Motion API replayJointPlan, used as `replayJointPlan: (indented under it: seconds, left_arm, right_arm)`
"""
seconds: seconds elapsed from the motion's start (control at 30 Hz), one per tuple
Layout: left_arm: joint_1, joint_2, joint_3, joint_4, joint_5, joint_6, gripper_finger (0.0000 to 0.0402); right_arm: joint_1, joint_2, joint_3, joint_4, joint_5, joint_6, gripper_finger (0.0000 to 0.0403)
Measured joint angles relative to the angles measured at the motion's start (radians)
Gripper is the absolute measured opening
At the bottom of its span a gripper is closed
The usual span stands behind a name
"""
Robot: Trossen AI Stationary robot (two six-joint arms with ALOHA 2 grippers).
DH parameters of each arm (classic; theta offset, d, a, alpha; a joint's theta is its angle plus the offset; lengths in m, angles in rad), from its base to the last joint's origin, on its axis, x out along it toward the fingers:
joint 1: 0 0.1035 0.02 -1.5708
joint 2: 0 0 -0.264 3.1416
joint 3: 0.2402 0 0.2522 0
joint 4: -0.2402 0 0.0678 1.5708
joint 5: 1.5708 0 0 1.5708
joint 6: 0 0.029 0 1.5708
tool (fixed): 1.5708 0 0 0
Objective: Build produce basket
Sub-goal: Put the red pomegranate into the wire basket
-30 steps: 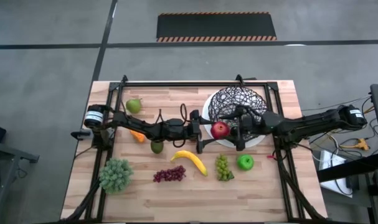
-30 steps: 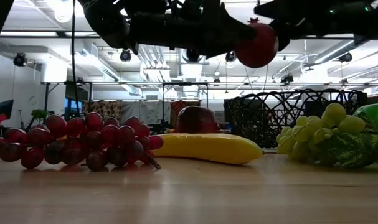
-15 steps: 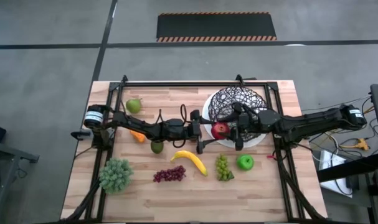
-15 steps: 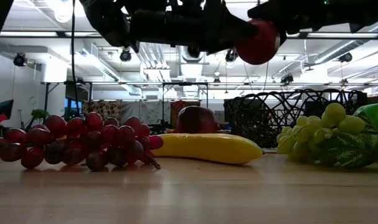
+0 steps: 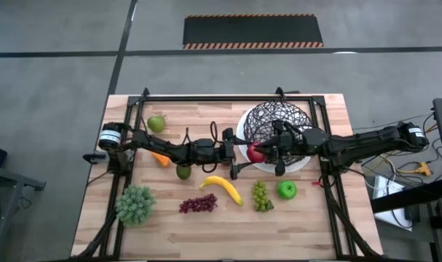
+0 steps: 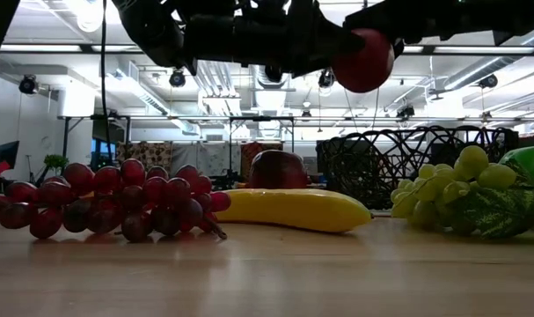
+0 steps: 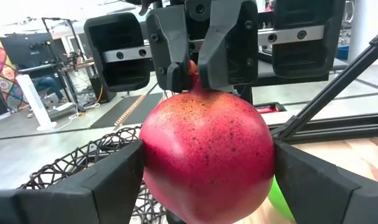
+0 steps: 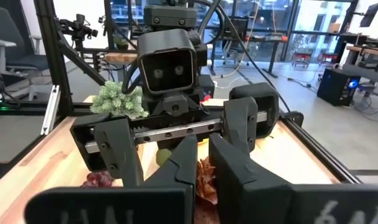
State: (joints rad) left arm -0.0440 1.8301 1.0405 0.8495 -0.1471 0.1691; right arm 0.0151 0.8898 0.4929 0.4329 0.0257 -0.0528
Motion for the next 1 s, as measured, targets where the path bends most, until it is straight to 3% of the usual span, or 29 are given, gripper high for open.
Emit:
replayJointPlan:
  seconds: [0.5,0.87,1.0]
  left_arm:
    - [0.013,0.009,0.001,0.019,-0.004,0.003,0.0308]
    - [0.014,0.009,0.000,0.022,-0.015,0.001,0.0308]
    - [0.013,0.009,0.000,0.025,-0.014,0.007,0.0308]
  right_arm:
    - [-0.003,0.001,-0.001,0.007,0.003,0.035,0.0023]
    - [-0.002,-0.006,0.005,-0.001,0.000,0.053,0.0176]
    - [-0.002,-0.042,0.057,-0.150,0.001,0.044,0.0209]
